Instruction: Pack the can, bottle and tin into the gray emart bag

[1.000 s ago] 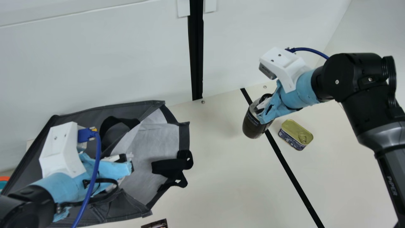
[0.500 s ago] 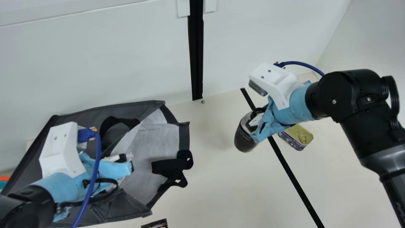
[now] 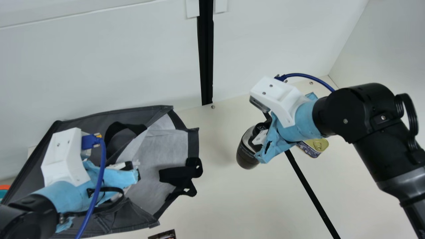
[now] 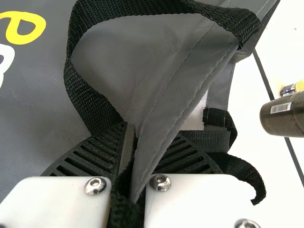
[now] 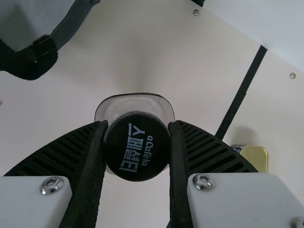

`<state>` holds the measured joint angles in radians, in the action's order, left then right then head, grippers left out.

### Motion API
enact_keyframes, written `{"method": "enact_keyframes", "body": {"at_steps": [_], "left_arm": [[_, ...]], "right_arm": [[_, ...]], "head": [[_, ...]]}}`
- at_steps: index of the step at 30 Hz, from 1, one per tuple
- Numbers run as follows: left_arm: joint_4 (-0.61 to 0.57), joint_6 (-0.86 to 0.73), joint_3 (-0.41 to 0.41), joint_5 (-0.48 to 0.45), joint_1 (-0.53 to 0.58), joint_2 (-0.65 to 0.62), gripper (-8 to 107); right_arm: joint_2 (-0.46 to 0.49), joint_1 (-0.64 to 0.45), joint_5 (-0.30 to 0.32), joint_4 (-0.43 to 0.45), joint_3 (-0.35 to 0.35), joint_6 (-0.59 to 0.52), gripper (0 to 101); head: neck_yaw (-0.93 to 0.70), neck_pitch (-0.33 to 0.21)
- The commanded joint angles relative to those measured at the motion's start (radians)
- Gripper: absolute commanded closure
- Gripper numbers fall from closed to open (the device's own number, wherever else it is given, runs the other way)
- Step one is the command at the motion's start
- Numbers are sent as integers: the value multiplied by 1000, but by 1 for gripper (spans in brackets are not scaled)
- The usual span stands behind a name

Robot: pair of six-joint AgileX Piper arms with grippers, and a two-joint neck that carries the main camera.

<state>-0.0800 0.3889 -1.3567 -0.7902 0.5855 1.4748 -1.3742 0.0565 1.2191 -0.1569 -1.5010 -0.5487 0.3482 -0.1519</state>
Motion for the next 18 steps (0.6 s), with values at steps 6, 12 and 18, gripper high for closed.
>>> {"method": "enact_keyframes", "body": {"at_steps": [6, 12, 18], "left_arm": [[0, 0, 0, 0, 0, 0, 89], [0, 0, 0, 0, 0, 0, 89], [0, 0, 0, 0, 0, 0, 89]], "right_arm": [[19, 37, 1, -9, 23, -6, 101], [35, 69, 1, -21, 36, -8, 101], [46, 87, 1, -30, 43, -14, 101]], "head": [[1, -23], [1, -23], [1, -23]]}}
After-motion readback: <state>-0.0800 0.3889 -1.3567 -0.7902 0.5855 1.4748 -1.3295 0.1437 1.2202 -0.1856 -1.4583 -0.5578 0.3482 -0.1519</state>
